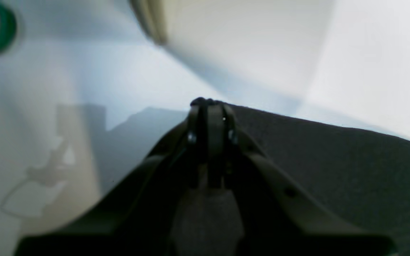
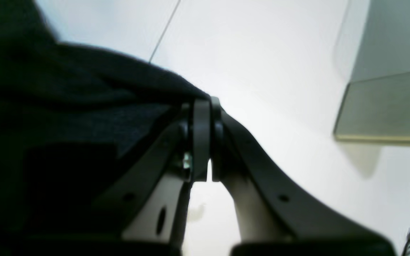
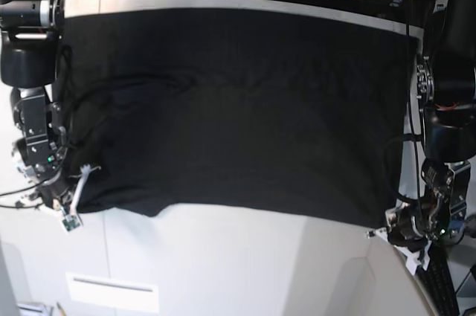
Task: Layout the t-shirt on the table in an organized manner, then fold the t-shirt properly
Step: 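Pull the held hem corners apart with both grippers to spread the shirt, then fold the held hem edge over toward the collar edge with both grippers, then release the folded shirt and withdraw the left gripper, then grasp the strip's end with the right gripper and fold it inward, then move the left gripper to the strip's other end and grasp it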
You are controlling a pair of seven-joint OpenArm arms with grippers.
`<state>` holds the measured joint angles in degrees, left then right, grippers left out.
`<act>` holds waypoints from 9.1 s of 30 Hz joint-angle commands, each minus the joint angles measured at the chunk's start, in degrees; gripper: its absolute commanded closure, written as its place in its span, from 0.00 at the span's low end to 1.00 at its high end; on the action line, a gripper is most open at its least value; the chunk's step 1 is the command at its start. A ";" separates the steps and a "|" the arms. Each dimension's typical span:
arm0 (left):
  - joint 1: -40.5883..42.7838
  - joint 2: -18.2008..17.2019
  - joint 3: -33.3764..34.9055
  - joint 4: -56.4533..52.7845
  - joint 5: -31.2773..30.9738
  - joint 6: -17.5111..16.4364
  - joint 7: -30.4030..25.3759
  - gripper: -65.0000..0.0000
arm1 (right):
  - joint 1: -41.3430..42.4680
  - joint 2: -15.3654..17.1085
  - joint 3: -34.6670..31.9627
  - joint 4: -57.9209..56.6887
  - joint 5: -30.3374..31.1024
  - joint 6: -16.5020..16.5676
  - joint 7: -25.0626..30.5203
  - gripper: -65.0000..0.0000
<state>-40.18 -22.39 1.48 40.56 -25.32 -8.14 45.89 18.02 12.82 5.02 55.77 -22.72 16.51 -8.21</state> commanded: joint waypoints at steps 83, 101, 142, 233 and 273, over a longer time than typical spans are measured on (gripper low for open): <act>26.95 -2.88 -18.66 34.74 -0.31 -7.46 13.41 1.00 | -12.17 10.79 0.39 7.84 0.00 -0.38 17.48 1.00; 36.89 -3.76 -20.60 41.33 -0.31 -7.46 14.38 1.00 | -26.59 9.64 7.51 17.24 0.00 -0.29 14.76 1.00; 51.22 -4.46 -25.87 51.00 0.31 -7.46 16.48 1.00 | -37.41 1.29 7.60 29.02 0.35 -0.21 -5.64 1.00; 49.02 -1.48 -48.90 45.38 -0.22 -7.46 12.79 0.21 | -35.38 -15.94 9.36 47.57 16.26 11.05 -35.53 0.64; 35.74 -5.52 -16.55 10.65 -10.68 -18.36 2.68 0.11 | -32.04 -15.85 15.95 48.72 25.84 11.05 -32.28 1.00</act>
<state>-4.69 -27.49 -15.20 51.51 -37.01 -27.05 45.78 -14.48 -3.31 20.80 103.68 2.61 27.53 -41.58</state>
